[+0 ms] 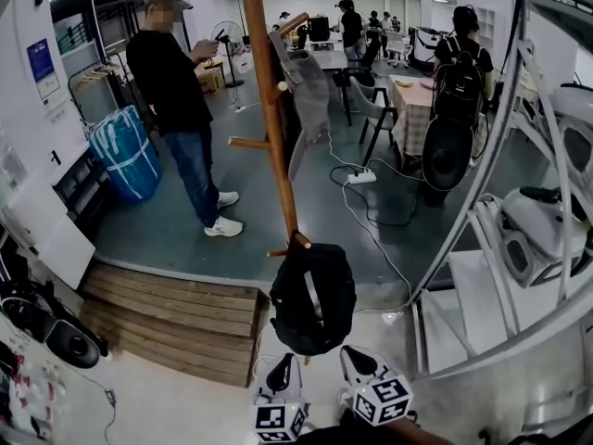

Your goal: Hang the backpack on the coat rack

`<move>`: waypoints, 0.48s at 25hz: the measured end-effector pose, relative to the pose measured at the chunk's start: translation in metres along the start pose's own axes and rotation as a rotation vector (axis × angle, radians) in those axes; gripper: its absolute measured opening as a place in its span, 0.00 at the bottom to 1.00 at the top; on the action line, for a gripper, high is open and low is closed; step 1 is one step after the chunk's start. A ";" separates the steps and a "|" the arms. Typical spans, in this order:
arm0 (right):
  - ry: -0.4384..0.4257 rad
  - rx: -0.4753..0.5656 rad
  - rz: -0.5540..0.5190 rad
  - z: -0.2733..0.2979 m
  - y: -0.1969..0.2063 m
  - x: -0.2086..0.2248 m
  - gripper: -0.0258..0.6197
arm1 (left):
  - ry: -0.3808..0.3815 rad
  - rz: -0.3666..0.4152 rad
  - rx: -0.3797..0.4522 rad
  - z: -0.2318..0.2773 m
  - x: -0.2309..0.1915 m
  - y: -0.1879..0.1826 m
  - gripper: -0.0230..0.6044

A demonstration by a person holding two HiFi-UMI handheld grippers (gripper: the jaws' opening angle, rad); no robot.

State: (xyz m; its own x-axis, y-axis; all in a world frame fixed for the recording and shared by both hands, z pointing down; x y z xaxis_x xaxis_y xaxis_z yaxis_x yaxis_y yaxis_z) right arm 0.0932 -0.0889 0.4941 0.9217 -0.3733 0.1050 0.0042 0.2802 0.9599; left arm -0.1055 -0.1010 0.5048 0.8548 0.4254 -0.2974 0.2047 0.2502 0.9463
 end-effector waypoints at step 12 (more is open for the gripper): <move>0.011 -0.005 -0.001 -0.001 -0.001 0.007 0.06 | -0.007 0.004 -0.007 0.001 -0.002 0.003 0.08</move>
State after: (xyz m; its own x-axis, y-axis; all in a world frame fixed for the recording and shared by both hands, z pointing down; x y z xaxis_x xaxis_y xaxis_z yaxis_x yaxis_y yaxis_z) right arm 0.0996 -0.0908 0.4935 0.9261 -0.3636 0.1007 0.0073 0.2841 0.9588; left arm -0.1063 -0.1020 0.5087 0.8590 0.4201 -0.2927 0.1980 0.2548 0.9465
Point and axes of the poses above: the fingertips, and each gripper's own axes: z forward along the fingers, x to its right, y out of its underside, the point moved 9 cm from there along -z, backward along the fingers, and after that the axes turned 9 degrees about -z, right-handed, at the moved point
